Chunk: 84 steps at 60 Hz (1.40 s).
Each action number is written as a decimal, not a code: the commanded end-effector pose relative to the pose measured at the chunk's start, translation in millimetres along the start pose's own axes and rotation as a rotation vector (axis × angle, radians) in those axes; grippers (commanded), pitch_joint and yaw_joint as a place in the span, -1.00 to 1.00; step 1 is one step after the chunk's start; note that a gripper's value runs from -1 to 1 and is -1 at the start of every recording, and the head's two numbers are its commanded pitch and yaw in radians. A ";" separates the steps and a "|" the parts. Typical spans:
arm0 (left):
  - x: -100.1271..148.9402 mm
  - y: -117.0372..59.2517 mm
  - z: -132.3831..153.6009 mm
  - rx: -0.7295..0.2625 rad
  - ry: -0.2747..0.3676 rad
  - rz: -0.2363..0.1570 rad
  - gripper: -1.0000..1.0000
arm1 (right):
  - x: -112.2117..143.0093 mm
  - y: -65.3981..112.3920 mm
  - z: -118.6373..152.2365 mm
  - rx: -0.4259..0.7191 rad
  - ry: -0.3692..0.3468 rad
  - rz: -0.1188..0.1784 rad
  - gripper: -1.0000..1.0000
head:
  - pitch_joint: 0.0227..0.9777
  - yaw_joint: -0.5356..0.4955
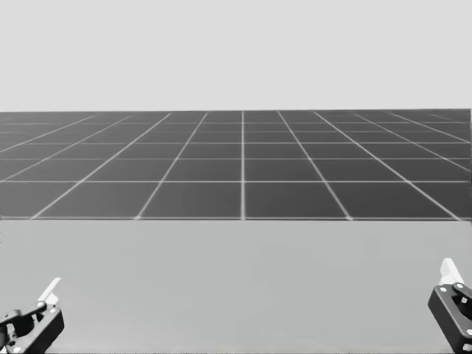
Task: Look at the card. If it is red, pick the object on the left. If it is green, pick the object on the right.
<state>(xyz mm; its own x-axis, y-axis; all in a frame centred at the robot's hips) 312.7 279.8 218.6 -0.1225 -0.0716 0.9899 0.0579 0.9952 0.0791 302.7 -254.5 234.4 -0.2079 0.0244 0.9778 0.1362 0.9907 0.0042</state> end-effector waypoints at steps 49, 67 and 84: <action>0.9 -0.5 -1.9 -0.006 0.001 -0.029 -1.00 | 3.3 2.9 1.0 0.002 -0.001 0.012 -1.00 | 0.87 0.04; 0.6 -0.8 -1.8 -0.004 0.006 -0.033 -1.00 | 3.2 3.7 1.3 0.002 -0.002 0.014 -1.00 | 0.85 0.17; 0.0 -1.2 -1.9 -0.007 0.011 -0.034 -1.00 | 1.3 5.5 1.3 0.003 0.001 0.014 -1.00 | 0.85 0.59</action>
<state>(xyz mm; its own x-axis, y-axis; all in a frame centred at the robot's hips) 314.2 278.3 219.1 -0.1153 -0.1062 0.9876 0.0602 0.9917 0.1137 301.5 -249.6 236.5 -0.2067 0.0380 0.9777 0.1362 0.9906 -0.0097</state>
